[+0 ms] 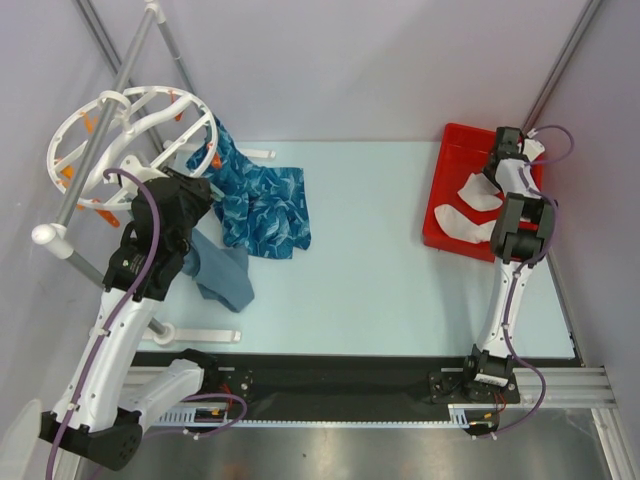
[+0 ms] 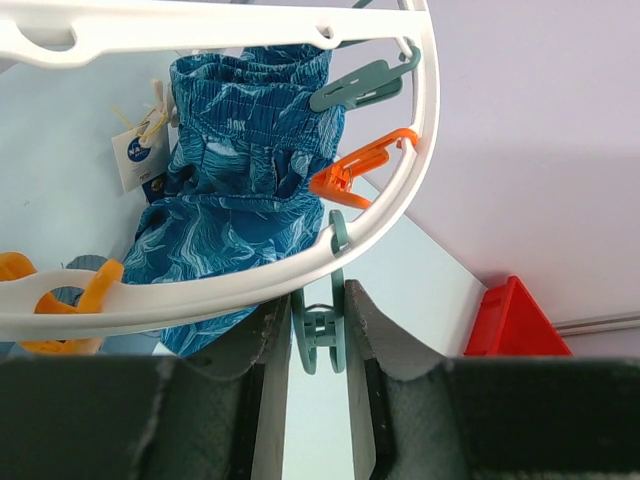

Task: Clip the socks to the hanger
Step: Pick up the sock from the bin.

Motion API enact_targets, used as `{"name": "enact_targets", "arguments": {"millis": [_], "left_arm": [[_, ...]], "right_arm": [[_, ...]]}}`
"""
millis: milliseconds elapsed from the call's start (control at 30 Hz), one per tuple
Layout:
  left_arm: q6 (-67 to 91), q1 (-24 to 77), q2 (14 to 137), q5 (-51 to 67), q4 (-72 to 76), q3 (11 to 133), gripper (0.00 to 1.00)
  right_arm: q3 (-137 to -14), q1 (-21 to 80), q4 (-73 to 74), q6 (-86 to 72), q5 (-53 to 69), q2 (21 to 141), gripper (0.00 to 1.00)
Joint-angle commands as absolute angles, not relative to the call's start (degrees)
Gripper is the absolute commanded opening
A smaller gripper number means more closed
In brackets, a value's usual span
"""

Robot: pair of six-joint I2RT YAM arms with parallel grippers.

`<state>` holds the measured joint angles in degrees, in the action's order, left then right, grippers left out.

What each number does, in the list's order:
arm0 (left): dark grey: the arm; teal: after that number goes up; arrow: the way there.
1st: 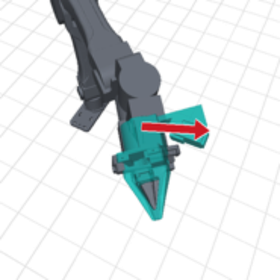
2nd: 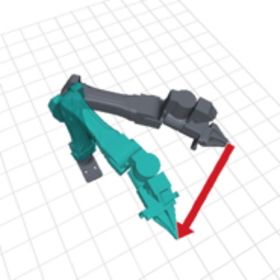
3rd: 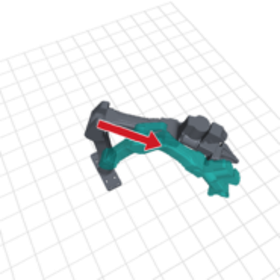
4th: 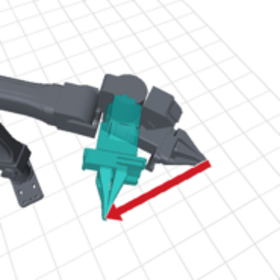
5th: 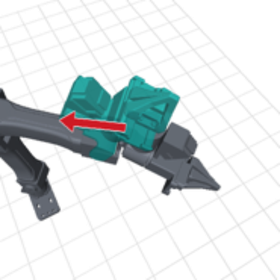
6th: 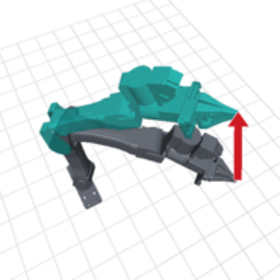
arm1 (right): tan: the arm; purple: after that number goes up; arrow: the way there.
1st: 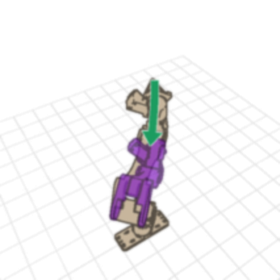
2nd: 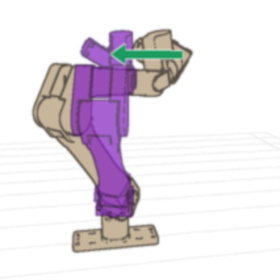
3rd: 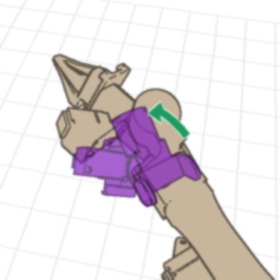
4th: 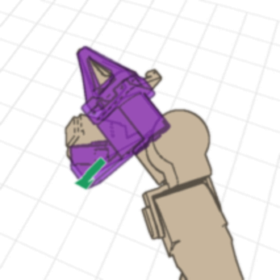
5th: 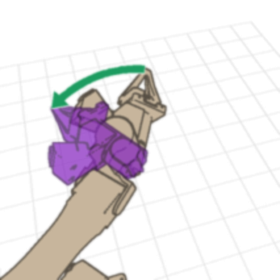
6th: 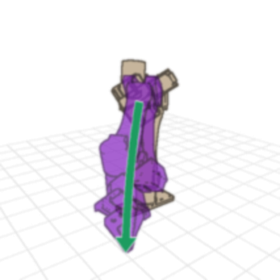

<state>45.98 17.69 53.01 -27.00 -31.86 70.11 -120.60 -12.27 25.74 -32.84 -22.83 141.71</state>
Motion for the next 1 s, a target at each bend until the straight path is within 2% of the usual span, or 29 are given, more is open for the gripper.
{"name": "enact_targets", "arguments": {"millis": [0,300,367,467,567,733,967], "left_arm": [[45.1,17.3,52.0,-25.8,-29.4,70.7,0.00],[45.1,17.3,51.8,-25.6,-29.4,70.4,0.00],[45.0,17.3,51.5,-25.7,-29.4,70.3,0.00],[45.0,17.3,51.3,-25.6,-29.4,70.0,0.00],[45.2,17.3,51.4,-25.3,-29.4,70.0,0.00],[45.6,17.3,51.4,-24.9,-29.3,69.8,0.00],[45.4,17.3,50.8,-25.1,-29.8,69.2,0.00]], "right_arm": [[-123.6,-11.7,27.8,-32.4,-25.0,142.5,0.54],[-129.6,-11.1,34.5,-29.9,-25.8,147.6,0.44],[-131.1,-10.7,36.1,-28.1,-26.5,148.4,0.38],[-130.6,-10.7,36.0,-27.3,-26.9,148.3,0.33],[-131.6,-10.8,36.5,-26.7,-26.2,148.5,0.21],[-131.7,-10.9,34.8,-24.8,-26.6,147.1,0.14],[-132.4,-10.3,32.2,-23.0,-25.9,138.7,0.00]]}}
